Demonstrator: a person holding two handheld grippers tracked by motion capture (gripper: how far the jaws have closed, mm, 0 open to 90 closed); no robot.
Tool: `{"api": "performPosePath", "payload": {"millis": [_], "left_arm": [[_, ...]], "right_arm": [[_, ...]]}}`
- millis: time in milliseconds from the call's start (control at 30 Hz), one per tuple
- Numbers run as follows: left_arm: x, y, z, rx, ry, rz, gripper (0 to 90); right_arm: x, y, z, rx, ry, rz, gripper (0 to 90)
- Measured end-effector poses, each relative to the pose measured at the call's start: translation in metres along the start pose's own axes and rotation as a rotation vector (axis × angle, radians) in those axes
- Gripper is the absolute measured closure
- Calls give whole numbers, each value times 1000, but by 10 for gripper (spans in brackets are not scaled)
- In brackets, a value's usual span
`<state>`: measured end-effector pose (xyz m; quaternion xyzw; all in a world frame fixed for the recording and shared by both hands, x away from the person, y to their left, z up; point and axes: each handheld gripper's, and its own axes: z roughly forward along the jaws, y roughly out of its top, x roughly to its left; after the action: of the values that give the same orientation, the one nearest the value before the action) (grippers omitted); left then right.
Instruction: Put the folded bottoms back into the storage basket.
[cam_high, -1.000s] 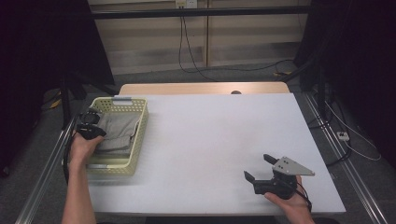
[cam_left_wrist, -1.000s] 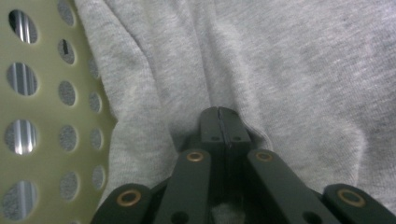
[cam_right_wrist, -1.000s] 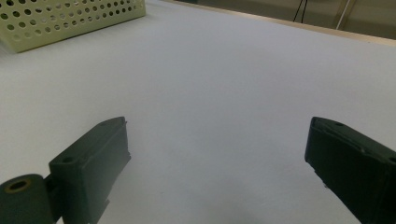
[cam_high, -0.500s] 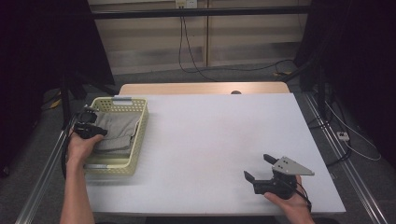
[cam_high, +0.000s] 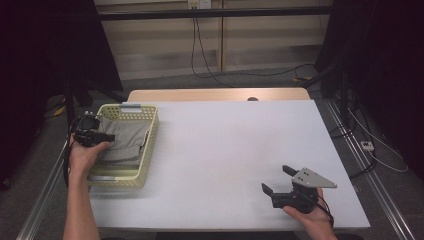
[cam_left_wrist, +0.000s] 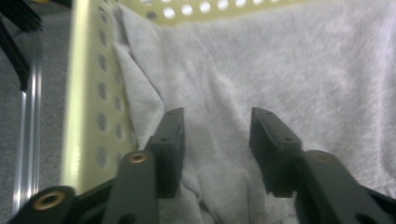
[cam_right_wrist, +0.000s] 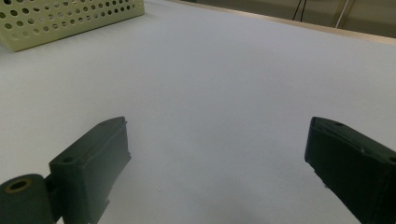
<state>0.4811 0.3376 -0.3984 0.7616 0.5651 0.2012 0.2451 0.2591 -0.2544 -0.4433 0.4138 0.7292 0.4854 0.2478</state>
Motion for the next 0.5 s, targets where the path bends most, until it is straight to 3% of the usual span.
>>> {"api": "performPosePath", "payload": {"millis": [300,400,500], "left_arm": [[-3,3,-2,-54,-1,23,200],[-3,3,-6,-106,-6,18,121],[-3,3,-12,-158,-43,3,75]], "right_arm": [[0,0,0,0,4,2,60],[-1,-1,0,1,1,7,60],[-2,-1,0,1,6,11,60]]}}
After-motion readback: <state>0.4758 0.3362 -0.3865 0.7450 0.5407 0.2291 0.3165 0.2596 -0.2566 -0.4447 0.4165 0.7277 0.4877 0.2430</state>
